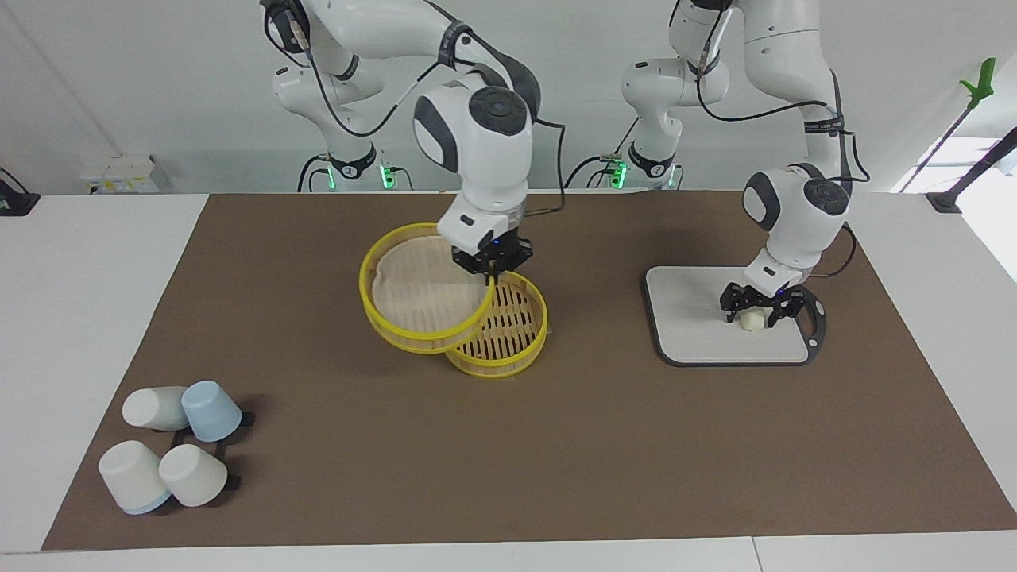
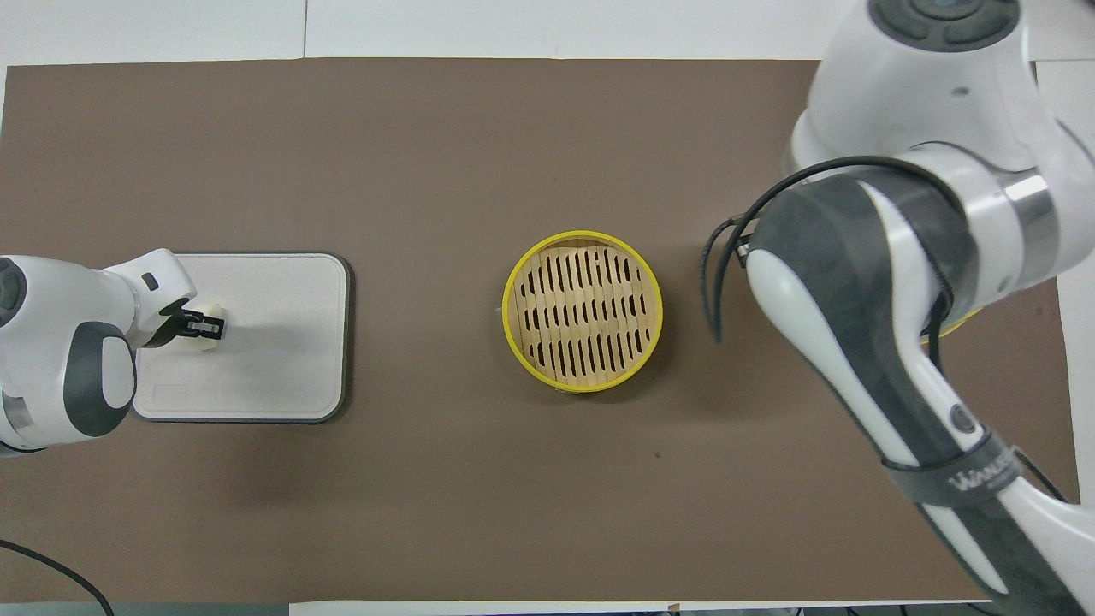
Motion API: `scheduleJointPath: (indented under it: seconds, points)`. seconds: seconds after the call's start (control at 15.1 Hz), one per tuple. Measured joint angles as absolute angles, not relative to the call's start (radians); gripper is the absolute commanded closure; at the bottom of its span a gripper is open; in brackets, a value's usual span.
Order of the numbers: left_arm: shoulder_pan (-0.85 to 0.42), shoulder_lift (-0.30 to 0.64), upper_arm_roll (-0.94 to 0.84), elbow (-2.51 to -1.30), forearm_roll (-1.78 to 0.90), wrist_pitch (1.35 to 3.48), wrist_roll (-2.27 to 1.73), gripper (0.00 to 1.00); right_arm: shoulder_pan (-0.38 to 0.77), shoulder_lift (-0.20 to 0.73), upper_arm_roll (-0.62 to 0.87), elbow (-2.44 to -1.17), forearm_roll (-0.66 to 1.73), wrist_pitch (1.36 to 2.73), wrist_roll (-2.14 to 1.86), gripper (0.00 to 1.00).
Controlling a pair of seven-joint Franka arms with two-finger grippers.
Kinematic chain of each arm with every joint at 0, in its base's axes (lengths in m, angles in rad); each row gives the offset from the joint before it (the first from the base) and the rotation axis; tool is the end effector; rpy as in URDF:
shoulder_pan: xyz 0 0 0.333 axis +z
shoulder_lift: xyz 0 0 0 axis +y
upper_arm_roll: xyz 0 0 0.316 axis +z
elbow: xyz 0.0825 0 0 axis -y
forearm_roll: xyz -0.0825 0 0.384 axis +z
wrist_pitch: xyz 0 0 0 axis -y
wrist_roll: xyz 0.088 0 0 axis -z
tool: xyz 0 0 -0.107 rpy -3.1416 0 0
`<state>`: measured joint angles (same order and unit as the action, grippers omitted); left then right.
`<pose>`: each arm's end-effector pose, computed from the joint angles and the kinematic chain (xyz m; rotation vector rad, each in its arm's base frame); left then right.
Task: Place bun in steamer
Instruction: 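Carry the white bun with the left gripper over the open yellow steamer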
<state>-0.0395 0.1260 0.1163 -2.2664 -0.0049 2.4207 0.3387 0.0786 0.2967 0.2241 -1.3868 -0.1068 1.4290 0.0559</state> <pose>0.5329 0.0409 0.3071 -3.0980 0.4041 -0.0410 0.6000 0.1547 0.5279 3.0134 0.3686 -0.3601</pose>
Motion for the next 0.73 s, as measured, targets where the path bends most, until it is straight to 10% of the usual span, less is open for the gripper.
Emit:
scheduleJointPath:
  seconds: [0.33, 0.73]
  points:
    - [-0.110, 0.156, 0.103, -1.993, -0.032, 2.132, 0.100, 0.83, 0.013, 0.298, 0.227, -1.421, -0.121, 1.422, -0.052, 1.00]
    - [-0.485, 0.299, 0.087, -1.650, -0.090, 2.025, -0.519, 0.83, 0.023, 0.298, 0.231, -1.433, -0.138, 1.422, -0.052, 1.00]
